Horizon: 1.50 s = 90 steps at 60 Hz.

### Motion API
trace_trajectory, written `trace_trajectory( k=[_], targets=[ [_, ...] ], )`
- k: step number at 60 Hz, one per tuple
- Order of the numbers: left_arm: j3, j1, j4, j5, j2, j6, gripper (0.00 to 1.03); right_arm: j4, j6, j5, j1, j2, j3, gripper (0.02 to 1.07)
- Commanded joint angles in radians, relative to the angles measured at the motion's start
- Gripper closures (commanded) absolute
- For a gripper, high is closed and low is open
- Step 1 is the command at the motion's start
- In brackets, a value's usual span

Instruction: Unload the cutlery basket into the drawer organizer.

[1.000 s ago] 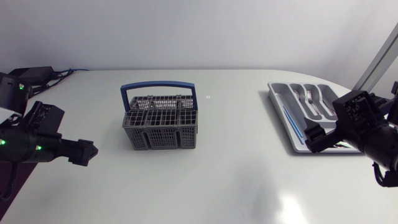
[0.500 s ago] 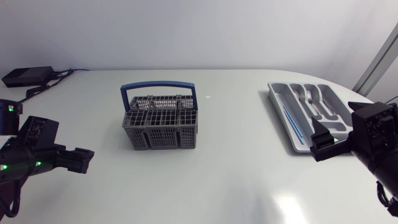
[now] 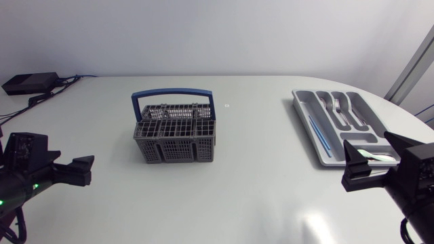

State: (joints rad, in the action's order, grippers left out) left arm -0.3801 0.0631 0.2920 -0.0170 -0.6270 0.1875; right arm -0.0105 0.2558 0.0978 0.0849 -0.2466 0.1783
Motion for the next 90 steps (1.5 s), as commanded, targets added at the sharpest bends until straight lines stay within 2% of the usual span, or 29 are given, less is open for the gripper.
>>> trace_trajectory(
  k=[1,24,38,76,90],
  targets=[
    [0.047,0.012,-0.028,-0.006,0.039,0.007,0.04,0.012,-0.073,-0.016,-0.018,0.045,-0.046,0.07],
    [0.138,0.035,-0.159,-0.008,0.141,-0.004,0.04,0.010,-0.256,-0.098,-0.085,0.247,-0.178,0.07],
    [0.204,0.009,-0.195,-0.002,0.273,-0.054,0.04,0.010,-0.256,-0.098,-0.085,0.247,-0.178,0.07],
    [0.380,-0.063,-0.292,0.017,0.627,-0.187,0.06,0.088,0.125,0.164,0.056,0.252,-0.151,0.07],
    [0.380,-0.063,-0.292,0.017,0.627,-0.187,0.06,0.177,0.250,0.280,0.108,0.254,-0.172,0.07]
  ],
)
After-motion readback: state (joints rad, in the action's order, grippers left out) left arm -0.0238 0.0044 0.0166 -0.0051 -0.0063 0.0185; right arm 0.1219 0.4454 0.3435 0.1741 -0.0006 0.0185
